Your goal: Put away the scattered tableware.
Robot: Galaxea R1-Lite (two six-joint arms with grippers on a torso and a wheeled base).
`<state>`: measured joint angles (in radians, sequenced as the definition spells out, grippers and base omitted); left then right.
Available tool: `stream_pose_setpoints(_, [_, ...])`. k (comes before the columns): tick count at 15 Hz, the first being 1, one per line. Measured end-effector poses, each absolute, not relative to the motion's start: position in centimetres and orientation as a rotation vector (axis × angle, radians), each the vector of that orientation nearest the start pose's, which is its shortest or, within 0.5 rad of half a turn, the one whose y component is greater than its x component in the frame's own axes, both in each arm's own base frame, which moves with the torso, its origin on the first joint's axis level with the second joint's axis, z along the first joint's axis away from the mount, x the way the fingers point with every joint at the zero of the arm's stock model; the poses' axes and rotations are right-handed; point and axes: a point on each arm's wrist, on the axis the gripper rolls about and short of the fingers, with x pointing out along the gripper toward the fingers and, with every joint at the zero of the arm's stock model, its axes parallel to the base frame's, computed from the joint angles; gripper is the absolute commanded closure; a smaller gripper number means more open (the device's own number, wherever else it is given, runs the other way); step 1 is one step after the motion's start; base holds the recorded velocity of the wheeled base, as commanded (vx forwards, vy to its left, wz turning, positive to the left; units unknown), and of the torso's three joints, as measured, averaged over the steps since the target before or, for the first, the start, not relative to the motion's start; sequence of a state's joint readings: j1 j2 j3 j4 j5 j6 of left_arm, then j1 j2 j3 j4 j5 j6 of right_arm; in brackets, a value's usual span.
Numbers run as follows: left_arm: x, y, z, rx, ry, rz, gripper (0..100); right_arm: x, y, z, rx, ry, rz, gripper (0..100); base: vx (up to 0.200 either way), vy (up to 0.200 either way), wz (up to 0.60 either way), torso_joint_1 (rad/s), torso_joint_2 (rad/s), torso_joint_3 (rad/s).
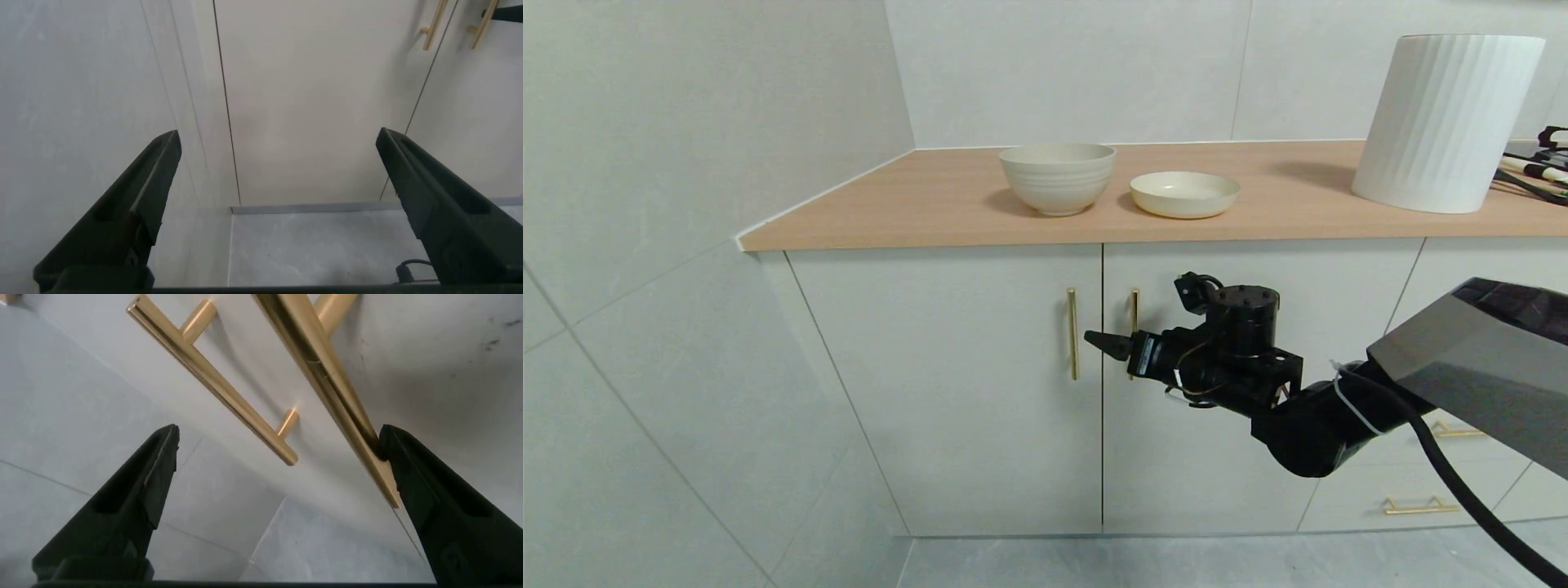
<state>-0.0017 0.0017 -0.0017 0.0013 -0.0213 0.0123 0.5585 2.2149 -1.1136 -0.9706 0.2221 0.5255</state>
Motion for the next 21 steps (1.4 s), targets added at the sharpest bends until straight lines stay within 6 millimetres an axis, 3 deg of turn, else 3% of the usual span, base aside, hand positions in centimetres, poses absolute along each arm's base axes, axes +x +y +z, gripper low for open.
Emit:
stream_pose_setpoints(9, [-2.3, 0.0, 7.6, 0.012, 0.002, -0.023, 0, 32.5, 22.4, 12.1, 0.476, 0.404, 0.87, 0, 0.0, 0.0, 0.0, 0.0, 0.0, 0.0])
stream_pose_setpoints(17, [-2.3, 0.0, 7.6, 0.012, 0.002, -0.023, 0, 26.3, 18.7, 13.5, 0.468, 0.491, 0.979, 0, 0.0, 0.0, 0.0, 0.0, 0.0, 0.0])
stream_pose_setpoints(21, [-2.3, 0.0, 7.6, 0.026, 0.001, -0.024, 0, 24.8, 17.7, 14.2, 0.467, 0.483, 0.993, 0, 0.0, 0.0, 0.0, 0.0, 0.0, 0.0])
